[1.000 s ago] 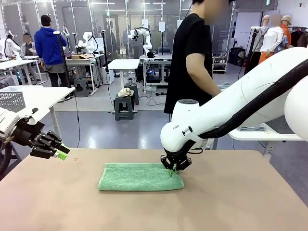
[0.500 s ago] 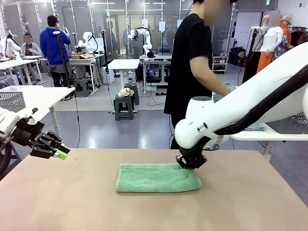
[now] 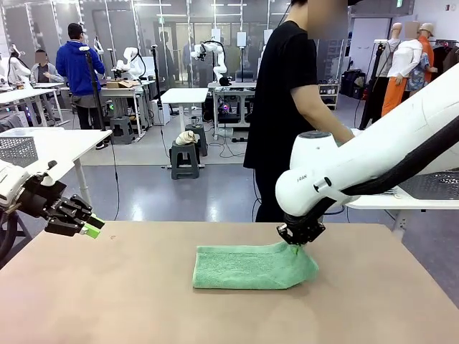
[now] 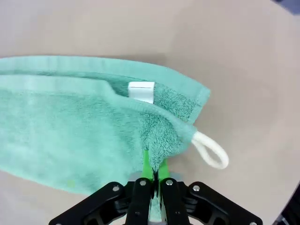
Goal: Fold the towels and place them in the basket.
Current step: When a person lays out a Towel with hook on the table, fold it in half twice.
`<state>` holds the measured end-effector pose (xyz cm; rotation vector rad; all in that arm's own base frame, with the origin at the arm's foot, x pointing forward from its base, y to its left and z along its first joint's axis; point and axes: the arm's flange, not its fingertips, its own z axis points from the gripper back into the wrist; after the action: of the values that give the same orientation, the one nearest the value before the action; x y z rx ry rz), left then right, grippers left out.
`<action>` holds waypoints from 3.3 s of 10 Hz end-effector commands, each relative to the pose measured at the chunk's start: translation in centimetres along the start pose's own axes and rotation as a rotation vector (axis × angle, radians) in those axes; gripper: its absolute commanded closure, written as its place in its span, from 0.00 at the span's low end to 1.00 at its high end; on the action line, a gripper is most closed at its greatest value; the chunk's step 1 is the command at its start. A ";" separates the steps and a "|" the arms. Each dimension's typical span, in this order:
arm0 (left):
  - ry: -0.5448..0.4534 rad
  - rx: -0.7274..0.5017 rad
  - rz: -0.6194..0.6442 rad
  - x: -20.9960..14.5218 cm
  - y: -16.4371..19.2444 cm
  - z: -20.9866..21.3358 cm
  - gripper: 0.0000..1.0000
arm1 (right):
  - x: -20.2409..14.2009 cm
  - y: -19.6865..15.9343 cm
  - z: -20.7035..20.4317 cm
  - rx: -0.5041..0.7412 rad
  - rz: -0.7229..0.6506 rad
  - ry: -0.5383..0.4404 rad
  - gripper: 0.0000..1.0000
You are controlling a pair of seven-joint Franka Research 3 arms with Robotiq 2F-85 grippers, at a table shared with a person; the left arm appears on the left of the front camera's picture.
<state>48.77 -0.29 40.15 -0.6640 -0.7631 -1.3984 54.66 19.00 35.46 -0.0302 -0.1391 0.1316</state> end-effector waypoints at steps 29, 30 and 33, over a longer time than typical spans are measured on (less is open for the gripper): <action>-0.011 -0.002 -0.015 0.1 -0.1 0.2 0.60 | -3.4 5.8 3.2 0.193 -0.041 0.037 0.00; -0.011 -0.002 -0.015 0.1 -0.1 0.2 0.60 | -3.5 5.2 3.3 0.219 -0.050 0.042 0.00; -0.011 -0.002 -0.015 0.1 -0.1 0.2 0.60 | -2.8 5.1 3.2 0.189 -0.062 0.058 0.00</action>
<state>48.77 -0.31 40.18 -0.6639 -0.7632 -1.3992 50.79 23.64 37.99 0.1639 -0.0599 0.0827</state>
